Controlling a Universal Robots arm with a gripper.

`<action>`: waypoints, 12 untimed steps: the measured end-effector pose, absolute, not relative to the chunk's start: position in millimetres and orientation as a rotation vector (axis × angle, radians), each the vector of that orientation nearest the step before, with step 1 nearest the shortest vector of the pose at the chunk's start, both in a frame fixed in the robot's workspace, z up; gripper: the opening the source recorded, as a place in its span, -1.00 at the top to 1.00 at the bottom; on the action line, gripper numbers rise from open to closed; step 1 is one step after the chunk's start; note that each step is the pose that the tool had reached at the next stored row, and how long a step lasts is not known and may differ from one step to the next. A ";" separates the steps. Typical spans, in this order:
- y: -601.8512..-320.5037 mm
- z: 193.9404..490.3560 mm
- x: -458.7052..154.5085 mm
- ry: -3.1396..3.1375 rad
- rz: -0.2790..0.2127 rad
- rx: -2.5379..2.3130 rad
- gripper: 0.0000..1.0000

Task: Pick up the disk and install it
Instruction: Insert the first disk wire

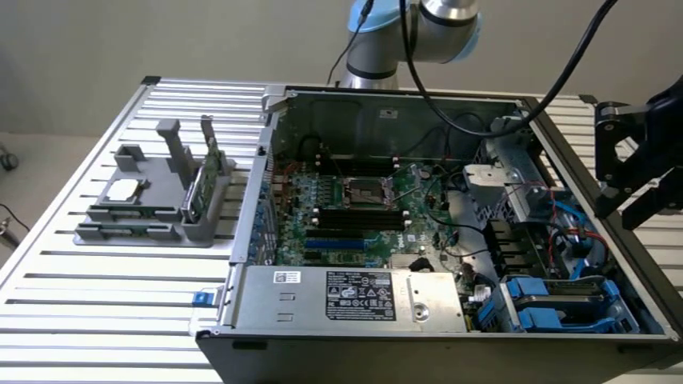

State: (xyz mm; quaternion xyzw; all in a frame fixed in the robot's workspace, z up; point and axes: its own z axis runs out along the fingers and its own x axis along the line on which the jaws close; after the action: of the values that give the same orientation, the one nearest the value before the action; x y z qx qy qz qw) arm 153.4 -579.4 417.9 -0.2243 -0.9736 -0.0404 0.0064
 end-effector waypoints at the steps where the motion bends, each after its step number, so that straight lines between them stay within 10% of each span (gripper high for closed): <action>1: -579.4 416.8 153.5 -3.043 -0.126 -0.720 0.39; 12: -579.5 401.4 166.0 -3.018 -0.117 -0.836 0.39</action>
State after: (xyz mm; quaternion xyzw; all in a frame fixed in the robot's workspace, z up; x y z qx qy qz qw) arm 166.0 -579.5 401.4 -0.2667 -0.9630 -0.0374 0.0039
